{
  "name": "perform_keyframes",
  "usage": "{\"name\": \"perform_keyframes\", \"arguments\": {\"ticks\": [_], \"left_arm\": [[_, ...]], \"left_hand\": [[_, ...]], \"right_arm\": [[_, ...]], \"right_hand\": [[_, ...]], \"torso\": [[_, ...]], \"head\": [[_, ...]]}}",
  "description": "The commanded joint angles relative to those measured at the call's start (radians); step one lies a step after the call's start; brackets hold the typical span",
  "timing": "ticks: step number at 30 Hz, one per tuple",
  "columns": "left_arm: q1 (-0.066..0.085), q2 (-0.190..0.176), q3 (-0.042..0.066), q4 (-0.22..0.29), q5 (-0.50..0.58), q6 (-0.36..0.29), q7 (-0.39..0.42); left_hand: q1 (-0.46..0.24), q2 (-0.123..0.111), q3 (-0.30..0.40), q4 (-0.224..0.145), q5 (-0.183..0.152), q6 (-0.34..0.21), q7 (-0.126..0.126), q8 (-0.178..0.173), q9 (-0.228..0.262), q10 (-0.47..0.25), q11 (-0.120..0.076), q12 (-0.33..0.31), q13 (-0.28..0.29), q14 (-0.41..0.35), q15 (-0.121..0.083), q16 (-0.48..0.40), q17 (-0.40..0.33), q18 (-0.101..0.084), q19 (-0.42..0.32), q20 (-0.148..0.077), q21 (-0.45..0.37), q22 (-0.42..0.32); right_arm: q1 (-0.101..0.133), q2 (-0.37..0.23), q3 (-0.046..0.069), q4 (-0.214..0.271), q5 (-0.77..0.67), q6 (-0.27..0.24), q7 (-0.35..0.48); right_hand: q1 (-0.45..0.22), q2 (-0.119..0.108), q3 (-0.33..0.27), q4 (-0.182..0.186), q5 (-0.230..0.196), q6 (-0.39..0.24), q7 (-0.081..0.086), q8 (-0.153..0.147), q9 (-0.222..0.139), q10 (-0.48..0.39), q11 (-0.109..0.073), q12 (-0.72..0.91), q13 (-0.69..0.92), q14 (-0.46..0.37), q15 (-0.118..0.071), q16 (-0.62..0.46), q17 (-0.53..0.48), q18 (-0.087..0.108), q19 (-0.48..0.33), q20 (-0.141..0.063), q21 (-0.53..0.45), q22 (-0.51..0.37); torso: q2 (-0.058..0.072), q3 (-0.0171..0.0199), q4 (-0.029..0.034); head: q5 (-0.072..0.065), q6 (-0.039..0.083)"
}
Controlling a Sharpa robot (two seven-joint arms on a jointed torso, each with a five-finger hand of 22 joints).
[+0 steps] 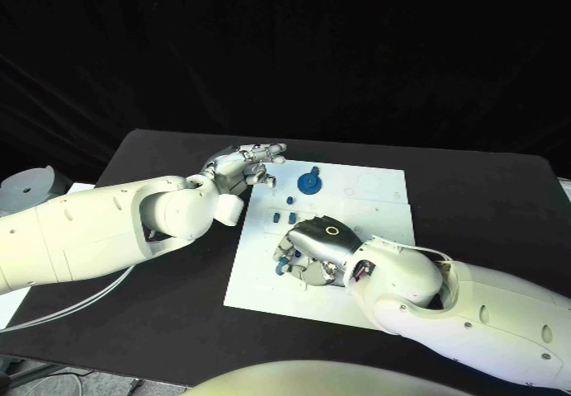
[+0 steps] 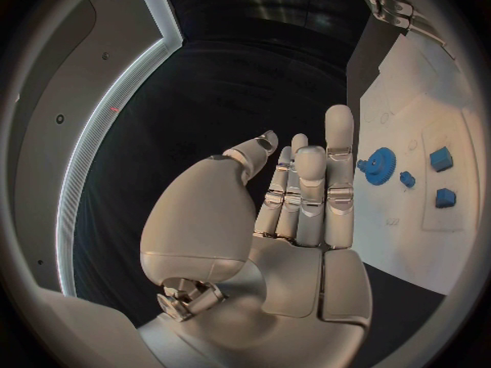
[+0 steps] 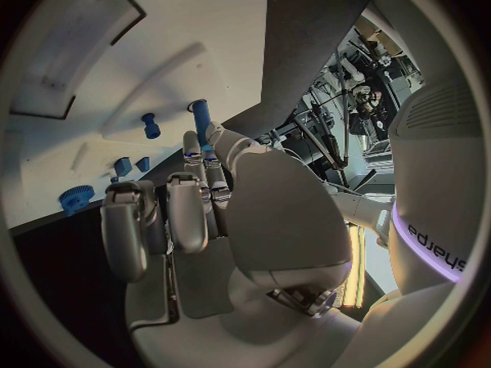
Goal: Assemble the parts on the task board
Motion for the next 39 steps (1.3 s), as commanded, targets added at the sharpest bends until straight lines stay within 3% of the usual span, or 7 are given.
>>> {"name": "perform_keyframes", "arguments": {"ticks": [1, 17, 21, 26, 29, 39], "left_arm": [[0.0, 0.001, 0.001, 0.002, -0.004, 0.02, 0.004], [0.0, 0.0, 0.0, 0.001, -0.004, 0.02, 0.003], [0.0, 0.0, 0.0, 0.001, -0.004, 0.019, 0.002], [0.0, 0.0, 0.0, 0.001, -0.004, 0.018, 0.002], [0.0, -0.001, 0.0, 0.0, -0.004, 0.018, 0.001], [0.0, -0.001, 0.0, -0.002, -0.004, 0.014, -0.003]], "left_hand": [[0.002, 0.009, 0.0, -0.003, 0.004, -0.006, 0.001, 0.005, 0.001, -0.006, 0.002, 0.003, 0.001, -0.007, -0.001, 0.005, -0.001, 0.01, -0.005, -0.001, -0.006, -0.001], [0.002, 0.009, 0.0, -0.003, 0.004, -0.006, 0.001, 0.005, 0.001, -0.006, 0.002, 0.003, 0.001, -0.007, -0.001, 0.005, -0.001, 0.01, -0.005, -0.001, -0.006, -0.001], [0.002, 0.009, 0.0, -0.004, 0.004, -0.008, 0.001, 0.008, 0.002, -0.009, 0.002, 0.007, 0.001, -0.009, -0.001, 0.006, -0.003, 0.011, -0.005, 0.0, -0.006, -0.001], [0.002, 0.009, 0.0, -0.004, 0.004, -0.008, 0.001, 0.008, 0.002, -0.009, 0.002, 0.007, 0.001, -0.009, -0.001, 0.006, -0.003, 0.011, -0.005, 0.0, -0.006, -0.001], [0.002, 0.009, 0.0, -0.004, 0.004, -0.008, 0.001, 0.008, 0.002, -0.009, 0.002, 0.007, 0.001, -0.009, -0.001, 0.006, -0.003, 0.011, -0.005, 0.0, -0.006, -0.001], [0.002, 0.011, 0.001, -0.004, 0.004, -0.009, 0.001, 0.009, 0.002, -0.01, 0.002, 0.009, 0.001, -0.009, -0.001, 0.007, -0.004, 0.011, -0.006, 0.0, -0.005, -0.001]], "right_arm": [[-0.002, 0.004, -0.002, -0.008, -0.038, 0.063, -0.027], [-0.002, 0.014, -0.004, -0.014, -0.071, 0.076, -0.048], [-0.002, 0.022, -0.008, -0.022, -0.06, 0.068, -0.043], [-0.002, 0.028, -0.012, -0.028, -0.043, 0.051, -0.036], [-0.002, 0.027, -0.013, -0.03, -0.035, 0.01, -0.025], [-0.003, -0.001, -0.014, -0.012, -0.014, -0.14, 0.008]], "right_hand": [[0.009, 0.005, 0.003, -0.003, 0.004, 0.0, 0.006, 0.005, 0.002, 0.019, -0.012, -0.002, 0.001, 0.05, 0.002, -0.002, -0.001, 0.014, 0.073, 0.0, -0.001, 0.182], [0.001, 0.0, 0.0, -0.002, 0.004, -0.005, 0.008, 0.001, 0.001, 0.015, -0.009, -0.007, 0.0, 0.049, 0.005, -0.004, -0.004, 0.015, 0.072, 0.002, -0.004, 0.178], [-0.026, -0.02, -0.01, 0.008, 0.004, -0.038, 0.017, -0.014, -0.007, -0.017, 0.002, -0.015, -0.004, 0.049, 0.016, -0.005, -0.007, 0.017, 0.069, 0.01, -0.011, 0.17], [-0.075, -0.06, -0.061, 0.031, 0.004, -0.102, 0.026, -0.013, -0.024, -0.172, 0.03, -0.014, -0.006, 0.046, 0.04, -0.009, -0.016, 0.022, 0.059, 0.03, -0.031, 0.146], [-0.075, -0.058, -0.11, 0.035, 0.006, -0.149, 0.02, -0.012, -0.037, -0.226, 0.042, -0.006, -0.003, 0.045, 0.05, -0.006, -0.017, 0.025, 0.056, 0.043, -0.037, 0.139], [-0.067, -0.054, -0.179, 0.054, 0.006, -0.153, 0.026, -0.008, -0.039, -0.248, 0.045, 0.009, -0.001, 0.041, 0.054, -0.012, -0.032, 0.027, 0.054, 0.05, -0.042, 0.133]], "torso": [[0.0, -0.0003, 0.0002], [0.0, -0.0005, -0.0007], [-0.001, -0.0003, 0.0003], [0.0, -0.0003, 0.0017], [0.0, -0.0004, 0.0007], [0.0, 0.0008, -0.0007]], "head": [[-0.001, 0.0], [-0.001, -0.003], [-0.002, -0.003], [-0.004, -0.002], [-0.004, -0.001], [-0.01, 0.002]]}}
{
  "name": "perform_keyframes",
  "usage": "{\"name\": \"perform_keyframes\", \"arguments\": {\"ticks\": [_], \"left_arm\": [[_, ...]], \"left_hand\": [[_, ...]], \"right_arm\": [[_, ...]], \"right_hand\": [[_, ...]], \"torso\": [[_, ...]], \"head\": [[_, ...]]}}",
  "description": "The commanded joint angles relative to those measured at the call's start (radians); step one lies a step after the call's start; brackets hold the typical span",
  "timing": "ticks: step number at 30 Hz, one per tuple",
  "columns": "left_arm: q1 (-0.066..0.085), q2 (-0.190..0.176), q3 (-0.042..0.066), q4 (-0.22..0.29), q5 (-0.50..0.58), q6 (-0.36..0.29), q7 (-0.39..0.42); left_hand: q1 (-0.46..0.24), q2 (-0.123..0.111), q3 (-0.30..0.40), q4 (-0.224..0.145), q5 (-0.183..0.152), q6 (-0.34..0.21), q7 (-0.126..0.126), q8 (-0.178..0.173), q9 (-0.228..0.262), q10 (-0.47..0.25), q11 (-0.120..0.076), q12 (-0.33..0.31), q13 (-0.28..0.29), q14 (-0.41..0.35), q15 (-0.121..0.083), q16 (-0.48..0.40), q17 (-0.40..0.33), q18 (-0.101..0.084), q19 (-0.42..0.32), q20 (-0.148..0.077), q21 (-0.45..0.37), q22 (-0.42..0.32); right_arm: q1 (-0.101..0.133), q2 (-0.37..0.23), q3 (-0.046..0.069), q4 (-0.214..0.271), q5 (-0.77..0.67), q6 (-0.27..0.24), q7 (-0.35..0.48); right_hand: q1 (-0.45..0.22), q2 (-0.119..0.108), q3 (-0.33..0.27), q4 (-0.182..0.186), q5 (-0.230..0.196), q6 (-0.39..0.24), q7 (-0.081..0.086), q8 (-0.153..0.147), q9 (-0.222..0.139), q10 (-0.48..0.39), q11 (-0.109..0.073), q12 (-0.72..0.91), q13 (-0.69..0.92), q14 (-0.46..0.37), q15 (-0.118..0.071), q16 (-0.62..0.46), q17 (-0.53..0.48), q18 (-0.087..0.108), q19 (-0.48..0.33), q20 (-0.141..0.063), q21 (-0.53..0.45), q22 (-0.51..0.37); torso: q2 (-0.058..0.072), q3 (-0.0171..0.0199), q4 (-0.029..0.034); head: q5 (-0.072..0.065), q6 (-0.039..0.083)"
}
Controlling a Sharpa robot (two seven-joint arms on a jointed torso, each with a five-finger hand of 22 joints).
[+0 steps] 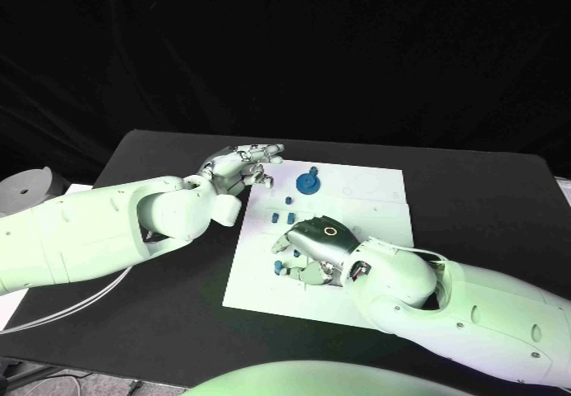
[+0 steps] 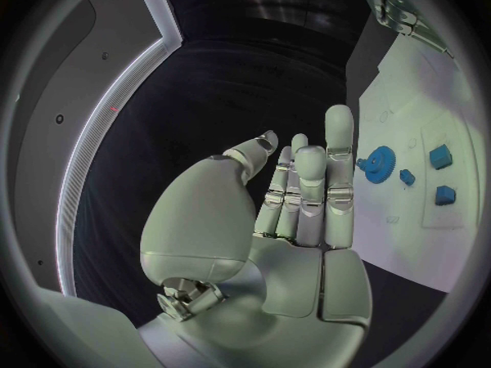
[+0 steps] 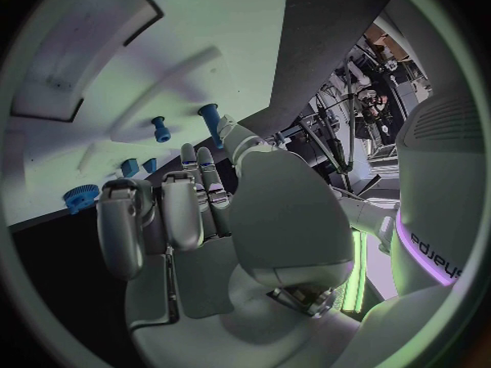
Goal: Assemble the parts on the task board
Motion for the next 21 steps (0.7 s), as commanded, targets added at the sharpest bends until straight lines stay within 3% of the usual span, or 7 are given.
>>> {"name": "perform_keyframes", "arguments": {"ticks": [1, 7, 12, 14, 18, 20, 21], "left_arm": [[0.0, 0.001, 0.0, 0.0, -0.004, 0.013, 0.0], [0.0, -0.001, 0.0, -0.001, -0.004, 0.014, -0.002], [0.0, -0.001, 0.0, 0.0, -0.004, 0.016, -0.001], [0.0, -0.003, 0.0, 0.0, -0.004, 0.015, -0.001], [0.0, -0.005, 0.0, 0.002, -0.004, 0.015, 0.001], [0.0, -0.007, 0.0, 0.003, -0.004, 0.015, 0.002], [0.0, -0.007, 0.0, 0.003, -0.004, 0.015, 0.003]], "left_hand": [[0.002, 0.011, 0.001, -0.004, 0.004, -0.009, 0.001, 0.005, 0.002, -0.007, -0.001, 0.003, 0.001, -0.009, -0.001, 0.007, -0.001, 0.011, -0.006, 0.0, -0.005, -0.001], [0.002, 0.011, 0.001, -0.004, 0.004, -0.009, 0.001, 0.005, 0.002, -0.007, -0.001, 0.003, 0.001, -0.009, -0.001, 0.007, -0.001, 0.011, -0.006, 0.0, -0.005, -0.001], [0.002, 0.011, 0.001, -0.004, 0.004, -0.009, 0.001, 0.005, 0.002, -0.007, -0.001, 0.003, 0.001, -0.009, -0.001, 0.007, -0.001, 0.011, -0.006, 0.0, -0.005, -0.001], [0.002, 0.011, 0.001, -0.004, 0.004, -0.009, 0.001, 0.005, 0.002, -0.007, -0.001, 0.003, 0.001, -0.009, -0.001, 0.007, -0.001, 0.011, -0.006, 0.0, -0.005, -0.001], [0.002, 0.011, 0.001, -0.004, 0.004, -0.009, 0.001, 0.005, 0.002, -0.007, -0.001, 0.003, 0.001, -0.009, -0.001, 0.007, -0.001, 0.011, -0.006, 0.0, -0.005, -0.001], [0.002, 0.011, 0.001, -0.004, 0.004, -0.009, 0.001, 0.005, 0.002, -0.007, -0.001, 0.003, 0.001, -0.009, -0.001, 0.007, -0.001, 0.011, -0.006, 0.0, -0.005, -0.001], [0.002, 0.011, 0.001, -0.004, 0.004, -0.009, 0.001, 0.005, 0.002, -0.007, -0.001, 0.003, 0.001, -0.009, -0.001, 0.007, -0.001, 0.011, -0.006, 0.0, -0.005, -0.001]], "right_arm": [[-0.002, -0.02, 0.0, 0.018, 0.025, -0.139, 0.04], [-0.001, -0.092, 0.012, 0.066, 0.099, -0.233, 0.083], [0.025, -0.203, 0.025, 0.12, 0.238, -0.202, 0.063], [0.039, -0.255, 0.027, 0.141, 0.303, -0.179, 0.042], [0.054, -0.381, 0.028, 0.189, 0.425, -0.153, -0.008], [0.051, -0.421, 0.027, 0.206, 0.449, -0.15, -0.032], [0.048, -0.441, 0.026, 0.214, 0.458, -0.15, -0.048]], "right_hand": [[0.005, 0.005, -0.018, 0.004, -0.002, 0.001, 0.005, 0.0, 0.0, 0.001, -0.006, 0.01, 0.001, 0.04, 0.006, -0.008, -0.006, 0.011, 0.052, 0.005, -0.008, 0.133], [0.025, 0.02, -0.035, 0.01, 0.005, 0.016, 0.01, 0.001, 0.002, 0.052, -0.019, 0.046, 0.005, 0.04, -0.004, -0.011, -0.013, 0.011, 0.054, -0.003, -0.006, 0.135], [0.032, 0.035, -0.031, 0.019, 0.026, 0.046, 0.007, 0.009, 0.007, 0.175, -0.041, 0.103, 0.022, 0.043, -0.023, -0.004, -0.006, 0.007, 0.061, -0.018, 0.008, 0.152], [0.025, 0.033, -0.034, 0.027, 0.036, 0.057, 0.01, 0.013, 0.009, 0.237, -0.05, 0.132, 0.036, 0.047, -0.03, 0.011, 0.013, 0.0, 0.071, -0.025, 0.028, 0.177], [0.008, 0.024, -0.059, 0.038, 0.047, 0.075, -0.013, 0.024, 0.012, 0.381, -0.083, 0.232, 0.105, 0.057, -0.057, 0.041, 0.052, -0.014, 0.092, -0.049, 0.073, 0.233], [-0.014, 0.022, -0.082, 0.052, 0.048, 0.079, -0.024, 0.028, 0.013, 0.425, -0.094, 0.327, 0.195, 0.055, -0.067, 0.028, 0.028, -0.018, 0.097, -0.061, 0.085, 0.247], [-0.03, 0.024, -0.104, 0.064, 0.061, 0.081, -0.031, 0.033, 0.015, 0.437, -0.105, 0.541, 0.431, 0.056, -0.076, 0.032, 0.031, -0.02, 0.1, -0.068, 0.091, 0.256]], "torso": [[0.0, 0.0015, -0.0005], [-0.001, 0.0008, -0.003], [-0.003, -0.0016, -0.0017], [-0.004, -0.0026, -0.0046], [-0.007, -0.0046, -0.0137], [-0.008, -0.0044, -0.0204], [-0.008, -0.0043, -0.0218]], "head": [[-0.005, 0.003], [-0.013, 0.007], [-0.032, 0.015], [-0.043, 0.02], [-0.064, 0.029], [-0.072, 0.033], [-0.074, 0.034]]}}
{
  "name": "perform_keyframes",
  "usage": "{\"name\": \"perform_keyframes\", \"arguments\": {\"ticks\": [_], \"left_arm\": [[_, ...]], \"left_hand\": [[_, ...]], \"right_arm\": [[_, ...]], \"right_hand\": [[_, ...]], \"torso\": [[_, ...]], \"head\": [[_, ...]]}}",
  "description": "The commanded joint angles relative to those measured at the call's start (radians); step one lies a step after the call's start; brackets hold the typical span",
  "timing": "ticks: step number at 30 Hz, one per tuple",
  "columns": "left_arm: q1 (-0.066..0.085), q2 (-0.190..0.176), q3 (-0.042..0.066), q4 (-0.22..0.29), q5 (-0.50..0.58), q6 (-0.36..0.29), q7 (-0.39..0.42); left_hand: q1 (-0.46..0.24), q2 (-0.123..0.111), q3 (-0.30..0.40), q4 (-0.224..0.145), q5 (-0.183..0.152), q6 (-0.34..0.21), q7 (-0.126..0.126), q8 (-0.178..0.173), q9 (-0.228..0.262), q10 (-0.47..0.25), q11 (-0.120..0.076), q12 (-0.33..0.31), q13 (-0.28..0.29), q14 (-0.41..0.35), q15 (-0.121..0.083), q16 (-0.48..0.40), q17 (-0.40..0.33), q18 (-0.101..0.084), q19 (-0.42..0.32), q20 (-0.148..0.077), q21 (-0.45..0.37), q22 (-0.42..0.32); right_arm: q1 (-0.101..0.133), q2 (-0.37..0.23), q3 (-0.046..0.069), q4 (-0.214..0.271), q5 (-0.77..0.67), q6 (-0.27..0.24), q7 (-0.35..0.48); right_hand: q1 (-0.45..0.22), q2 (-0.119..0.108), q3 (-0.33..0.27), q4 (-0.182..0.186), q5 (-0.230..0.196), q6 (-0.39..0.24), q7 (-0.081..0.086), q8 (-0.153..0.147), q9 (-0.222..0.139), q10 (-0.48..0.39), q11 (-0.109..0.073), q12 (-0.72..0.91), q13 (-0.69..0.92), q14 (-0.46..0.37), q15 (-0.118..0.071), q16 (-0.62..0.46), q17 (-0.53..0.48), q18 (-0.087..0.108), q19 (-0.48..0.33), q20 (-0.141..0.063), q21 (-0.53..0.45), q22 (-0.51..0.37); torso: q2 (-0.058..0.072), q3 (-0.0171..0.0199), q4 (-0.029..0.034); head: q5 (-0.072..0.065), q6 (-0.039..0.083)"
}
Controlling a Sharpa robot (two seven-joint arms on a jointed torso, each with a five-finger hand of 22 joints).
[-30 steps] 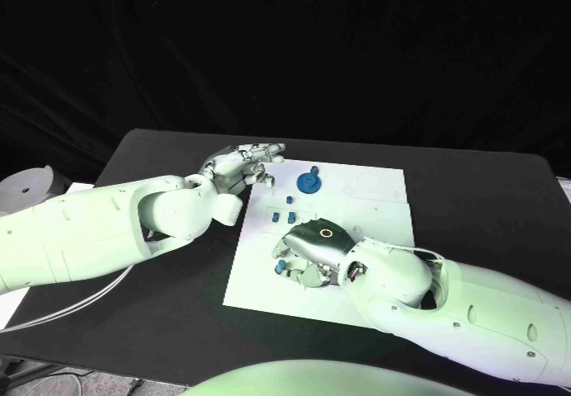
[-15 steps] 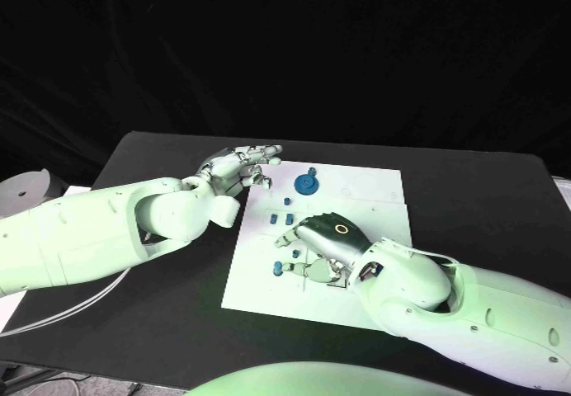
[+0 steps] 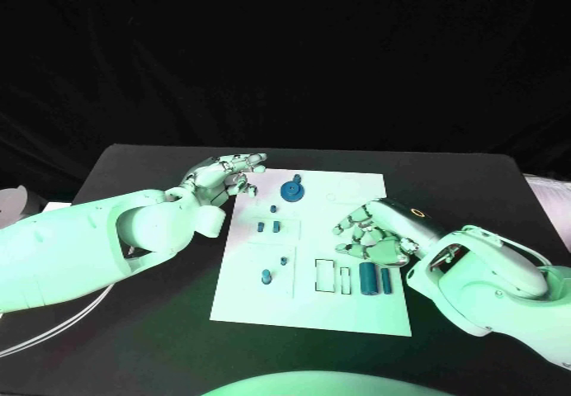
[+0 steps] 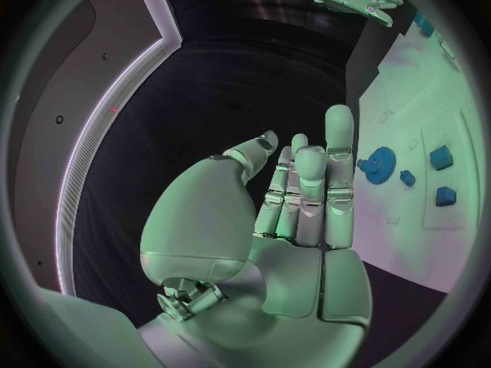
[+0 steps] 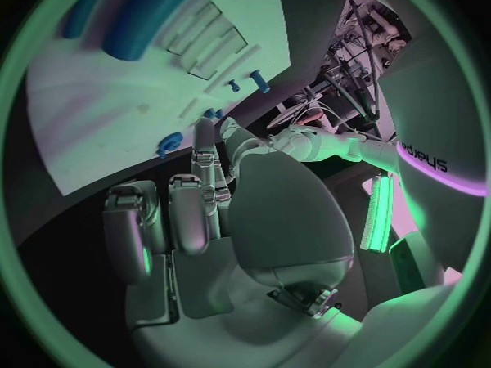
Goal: Assemble the parts on the task board
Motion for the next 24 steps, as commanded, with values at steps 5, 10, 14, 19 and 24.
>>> {"name": "perform_keyframes", "arguments": {"ticks": [5, 10, 14, 19, 24], "left_arm": [[0.0, 0.002, 0.0, 0.003, -0.004, 0.016, 0.009], [0.0, 0.002, -0.001, 0.005, -0.004, 0.017, 0.009], [0.0, 0.003, -0.002, 0.004, -0.004, 0.019, 0.009], [0.0, 0.002, -0.003, 0.004, -0.004, 0.02, 0.008], [0.0, 0.001, -0.005, 0.003, -0.004, 0.02, 0.008]], "left_hand": [[0.002, 0.011, 0.001, -0.004, 0.004, -0.009, 0.001, 0.005, 0.002, -0.007, -0.001, 0.003, 0.001, -0.009, -0.001, 0.007, -0.001, 0.011, -0.006, 0.0, -0.005, -0.001], [0.003, 0.011, 0.001, -0.005, 0.004, -0.01, 0.001, 0.007, 0.002, -0.008, -0.001, 0.006, 0.001, -0.01, -0.001, 0.007, -0.004, 0.011, -0.006, 0.0, -0.005, -0.001], [0.003, 0.011, 0.001, -0.005, 0.004, -0.01, 0.001, 0.007, 0.002, -0.008, -0.001, 0.006, 0.001, -0.01, -0.001, 0.007, -0.004, 0.011, -0.006, 0.0, -0.005, -0.001], [0.003, 0.011, 0.001, -0.005, 0.004, -0.01, 0.001, 0.007, 0.002, -0.008, -0.001, 0.006, 0.001, -0.01, -0.001, 0.007, -0.004, 0.011, -0.006, 0.0, -0.005, -0.001], [0.003, 0.011, 0.001, -0.005, 0.004, -0.01, 0.001, 0.007, 0.002, -0.008, -0.001, 0.006, 0.001, -0.01, -0.001, 0.007, -0.004, 0.011, -0.006, 0.0, -0.005, -0.001]], "right_arm": [[-0.021, -0.099, -0.012, 0.047, 0.139, 0.02, -0.162], [-0.035, -0.123, -0.017, 0.062, 0.106, 0.035, -0.254], [-0.044, -0.121, -0.019, 0.072, 0.055, 0.066, -0.331], [-0.05, -0.112, -0.019, 0.071, 0.017, 0.088, -0.37], [-0.054, -0.1, -0.02, 0.069, -0.007, 0.114, -0.381]], "right_hand": [[-0.104, 0.012, -0.124, 0.08, 0.123, 0.002, -0.019, 0.038, 0.021, 0.059, -0.021, 0.783, 0.864, 0.068, -0.013, 0.044, 0.058, -0.022, 0.104, -0.021, 0.016, 0.263], [-0.11, 0.036, -0.198, 0.107, 0.15, -0.015, -0.024, 0.067, 0.049, 0.07, -0.013, 0.971, 1.086, 0.071, -0.012, 0.071, 0.094, -0.022, 0.104, -0.019, 0.016, 0.263], [-0.132, 0.039, -0.246, 0.119, 0.134, -0.025, -0.022, 0.082, 0.067, 0.074, -0.015, 0.999, 1.125, 0.072, -0.012, 0.079, 0.105, -0.022, 0.104, -0.017, 0.016, 0.263], [-0.143, 0.045, -0.279, 0.121, 0.148, -0.027, -0.025, 0.098, 0.086, 0.083, -0.017, 1.022, 1.155, 0.076, -0.012, 0.096, 0.131, -0.022, 0.104, -0.017, 0.016, 0.263], [-0.141, 0.047, -0.288, 0.119, 0.15, -0.027, -0.026, 0.105, 0.094, 0.087, -0.017, 1.03, 1.166, 0.076, -0.013, 0.099, 0.137, -0.022, 0.104, -0.017, 0.016, 0.263]], "torso": [[-0.004, -0.003, -0.0209], [-0.006, -0.0036, -0.0255], [-0.007, -0.0037, -0.0246], [-0.006, -0.0041, -0.0225], [-0.007, -0.0039, -0.0225]], "head": [[-0.043, 0.015], [-0.054, 0.019], [-0.058, 0.016], [-0.053, 0.007], [-0.05, 0.005]]}}
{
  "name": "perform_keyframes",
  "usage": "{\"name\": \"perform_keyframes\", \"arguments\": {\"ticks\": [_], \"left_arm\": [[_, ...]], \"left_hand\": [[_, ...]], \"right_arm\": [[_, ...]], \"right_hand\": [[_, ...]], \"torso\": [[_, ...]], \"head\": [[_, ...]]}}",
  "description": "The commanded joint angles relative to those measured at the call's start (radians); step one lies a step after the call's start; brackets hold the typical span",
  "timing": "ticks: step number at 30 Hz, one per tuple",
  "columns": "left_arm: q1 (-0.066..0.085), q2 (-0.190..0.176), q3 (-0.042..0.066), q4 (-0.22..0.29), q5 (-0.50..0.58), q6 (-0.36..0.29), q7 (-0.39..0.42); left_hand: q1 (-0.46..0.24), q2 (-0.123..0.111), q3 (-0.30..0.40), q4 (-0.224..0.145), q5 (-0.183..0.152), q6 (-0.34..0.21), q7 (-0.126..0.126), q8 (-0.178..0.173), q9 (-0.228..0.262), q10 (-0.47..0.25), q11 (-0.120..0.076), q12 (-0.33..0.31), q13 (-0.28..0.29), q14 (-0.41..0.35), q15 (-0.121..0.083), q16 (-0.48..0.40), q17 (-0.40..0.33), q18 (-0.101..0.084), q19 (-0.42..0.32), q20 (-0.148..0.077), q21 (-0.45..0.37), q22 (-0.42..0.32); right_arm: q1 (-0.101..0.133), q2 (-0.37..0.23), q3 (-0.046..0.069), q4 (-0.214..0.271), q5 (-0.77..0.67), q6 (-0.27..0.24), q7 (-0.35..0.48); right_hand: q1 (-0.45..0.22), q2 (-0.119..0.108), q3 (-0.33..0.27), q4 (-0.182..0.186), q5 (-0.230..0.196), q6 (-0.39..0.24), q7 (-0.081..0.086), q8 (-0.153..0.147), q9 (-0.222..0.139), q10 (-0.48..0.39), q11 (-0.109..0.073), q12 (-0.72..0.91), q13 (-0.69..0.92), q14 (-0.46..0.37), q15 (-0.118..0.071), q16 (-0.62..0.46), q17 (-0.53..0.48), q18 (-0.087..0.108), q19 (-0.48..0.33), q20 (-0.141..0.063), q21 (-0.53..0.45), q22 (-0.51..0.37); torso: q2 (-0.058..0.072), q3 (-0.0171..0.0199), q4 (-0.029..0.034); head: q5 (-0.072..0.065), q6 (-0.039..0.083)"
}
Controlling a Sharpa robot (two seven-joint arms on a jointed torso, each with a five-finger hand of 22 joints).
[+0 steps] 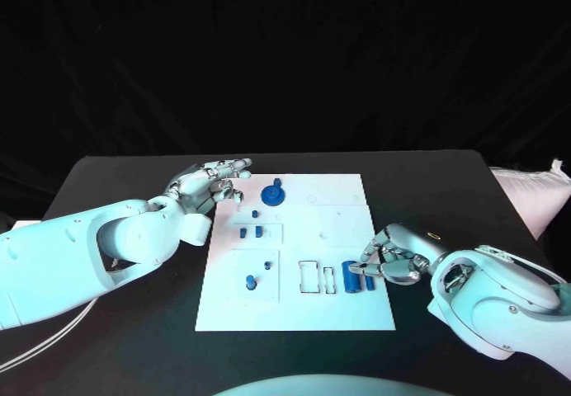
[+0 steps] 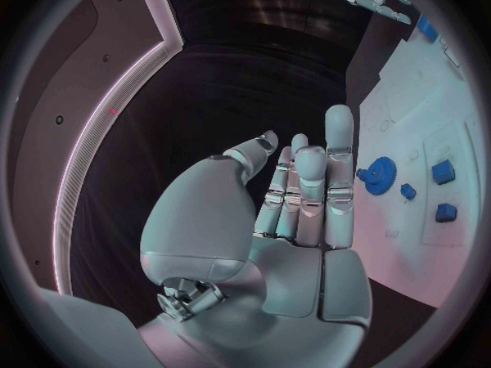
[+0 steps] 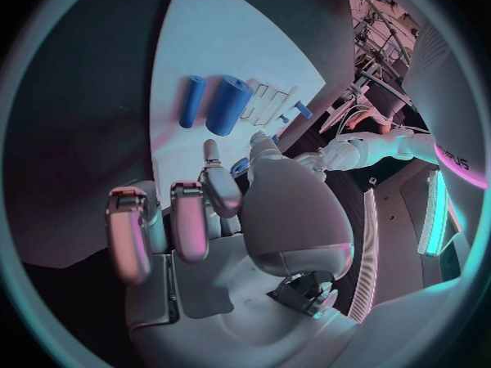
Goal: Assemble the parts on the task board
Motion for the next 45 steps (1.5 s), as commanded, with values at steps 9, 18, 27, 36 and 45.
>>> {"name": "perform_keyframes", "arguments": {"ticks": [9, 18, 27, 36, 45], "left_arm": [[0.0, -0.001, -0.002, 0.0, -0.004, 0.021, 0.007], [0.0, -0.002, -0.002, 0.0, -0.004, 0.022, 0.008], [0.0, -0.004, -0.003, 0.002, -0.004, 0.021, 0.007], [0.0, -0.005, -0.003, 0.005, -0.004, 0.022, 0.007], [0.0, -0.007, -0.003, 0.007, -0.004, 0.021, 0.007]], "left_hand": [[0.003, 0.011, 0.001, -0.005, 0.004, -0.006, -0.003, 0.007, 0.002, -0.008, -0.001, 0.006, 0.002, -0.006, 0.003, 0.003, -0.001, 0.011, -0.006, 0.0, -0.005, -0.001], [0.003, 0.011, 0.001, -0.005, 0.004, -0.006, -0.003, 0.007, 0.002, -0.008, -0.001, 0.006, 0.002, -0.006, 0.003, 0.003, -0.001, 0.011, -0.006, 0.0, -0.005, -0.001], [0.0, 0.011, -0.001, -0.004, 0.004, -0.008, -0.002, 0.009, 0.002, -0.011, 0.0, 0.01, 0.001, -0.007, 0.003, 0.005, -0.003, 0.011, -0.006, 0.001, -0.005, -0.001], [-0.002, 0.012, -0.001, -0.003, 0.004, -0.008, -0.002, 0.01, 0.002, -0.012, 0.0, 0.011, 0.001, -0.008, 0.003, 0.005, -0.003, 0.011, -0.007, 0.001, -0.005, -0.001], [-0.002, 0.012, -0.001, -0.003, 0.004, -0.008, -0.002, 0.01, 0.002, -0.012, 0.0, 0.011, 0.001, -0.008, 0.003, 0.005, -0.003, 0.011, -0.007, 0.001, -0.005, -0.001]], "right_arm": [[-0.013, 0.032, -0.001, -0.012, -0.096, 0.107, -0.076], [-0.032, 0.074, -0.001, -0.036, -0.119, 0.117, -0.073], [-0.045, 0.107, -0.001, -0.071, -0.105, 0.114, -0.08], [-0.048, 0.116, -0.001, -0.08, -0.077, 0.089, -0.084], [-0.048, 0.103, 0.001, -0.058, -0.006, -0.013, -0.077]], "right_hand": [[0.009, 0.005, -0.021, -0.003, -0.008, -0.011, -0.003, 0.018, 0.018, 0.024, -0.006, 0.224, 0.392, 0.078, -0.009, 0.008, 0.088, -0.006, 0.105, 0.0, 0.004, 0.263], [0.024, 0.013, -0.026, -0.006, -0.004, -0.017, -0.003, 0.023, 0.028, 0.024, -0.006, 0.224, 0.395, 0.077, -0.009, 0.01, 0.09, -0.006, 0.105, 0.0, 0.004, 0.263], [0.036, 0.052, -0.029, -0.003, 0.012, -0.011, -0.006, 0.041, 0.051, 0.027, -0.008, 0.227, 0.403, 0.077, -0.01, 0.01, 0.089, -0.006, 0.105, -0.001, 0.004, 0.263], [0.055, 0.08, -0.038, -0.011, 0.048, 0.007, -0.018, 0.07, 0.082, 0.03, -0.019, 0.225, 0.409, 0.077, -0.018, 0.011, 0.09, -0.006, 0.105, -0.008, 0.004, 0.263], [0.098, 0.103, -0.032, -0.03, 0.145, 0.012, -0.028, 0.083, 0.106, 0.036, -0.029, 0.227, 0.417, 0.077, -0.027, 0.013, 0.092, -0.006, 0.105, -0.016, 0.004, 0.263]], "torso": [[0.0, -0.0004, -0.0001], [0.0, 0.0005, -0.0006], [0.001, -0.0008, 0.001], [0.001, -0.0007, 0.0006], [0.0, -0.0005, 0.0003]], "head": [[0.002, 0.001], [0.006, -0.007], [0.013, -0.01], [0.014, -0.01], [0.013, -0.01]]}}
